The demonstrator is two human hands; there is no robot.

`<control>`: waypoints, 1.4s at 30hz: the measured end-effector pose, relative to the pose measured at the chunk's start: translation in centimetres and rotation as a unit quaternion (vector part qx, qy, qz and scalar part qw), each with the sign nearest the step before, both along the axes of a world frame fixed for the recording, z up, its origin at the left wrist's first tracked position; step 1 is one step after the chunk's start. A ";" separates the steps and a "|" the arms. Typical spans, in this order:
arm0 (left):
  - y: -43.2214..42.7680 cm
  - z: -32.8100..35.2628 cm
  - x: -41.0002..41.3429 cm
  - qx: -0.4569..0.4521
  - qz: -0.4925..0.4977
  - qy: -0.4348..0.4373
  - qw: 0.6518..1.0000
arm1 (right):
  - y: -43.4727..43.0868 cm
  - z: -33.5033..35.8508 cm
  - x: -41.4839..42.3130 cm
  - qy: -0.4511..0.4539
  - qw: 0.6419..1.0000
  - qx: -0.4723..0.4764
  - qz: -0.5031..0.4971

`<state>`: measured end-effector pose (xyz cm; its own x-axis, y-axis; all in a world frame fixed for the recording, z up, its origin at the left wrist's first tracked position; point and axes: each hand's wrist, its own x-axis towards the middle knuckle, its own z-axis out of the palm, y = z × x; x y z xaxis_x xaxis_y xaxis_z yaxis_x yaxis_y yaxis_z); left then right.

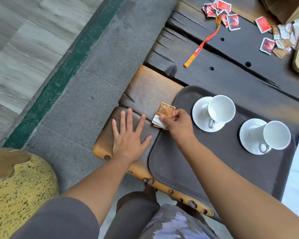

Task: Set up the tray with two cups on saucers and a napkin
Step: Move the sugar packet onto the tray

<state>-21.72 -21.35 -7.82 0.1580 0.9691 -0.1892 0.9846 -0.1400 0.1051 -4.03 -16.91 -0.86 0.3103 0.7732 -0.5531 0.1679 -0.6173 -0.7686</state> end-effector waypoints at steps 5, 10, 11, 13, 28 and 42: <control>-0.3 0.0 -0.1 -0.005 -0.007 0.002 1.000 | -4.5 -0.8 2.5 0.008 0.999 -0.033 -0.038; -0.3 0.1 -0.1 -0.004 -0.005 0.005 1.000 | -8.3 -1.2 4.4 0.002 0.996 -0.067 -0.059; -0.3 0.1 0.0 -0.006 -0.006 0.009 1.000 | -8.8 -1.1 4.7 0.000 0.996 -0.069 -0.065; -0.3 0.0 -0.1 -0.010 -0.007 0.021 1.000 | -9.6 -1.1 5.2 -0.004 0.995 -0.073 -0.074; -0.3 0.1 -0.1 -0.008 -0.004 0.024 1.000 | -13.5 -0.6 6.3 -0.058 0.989 -0.094 -0.100; -0.3 -0.3 -0.1 0.000 -0.003 0.020 1.000 | -14.3 -0.1 6.6 -0.163 0.977 -0.126 -0.045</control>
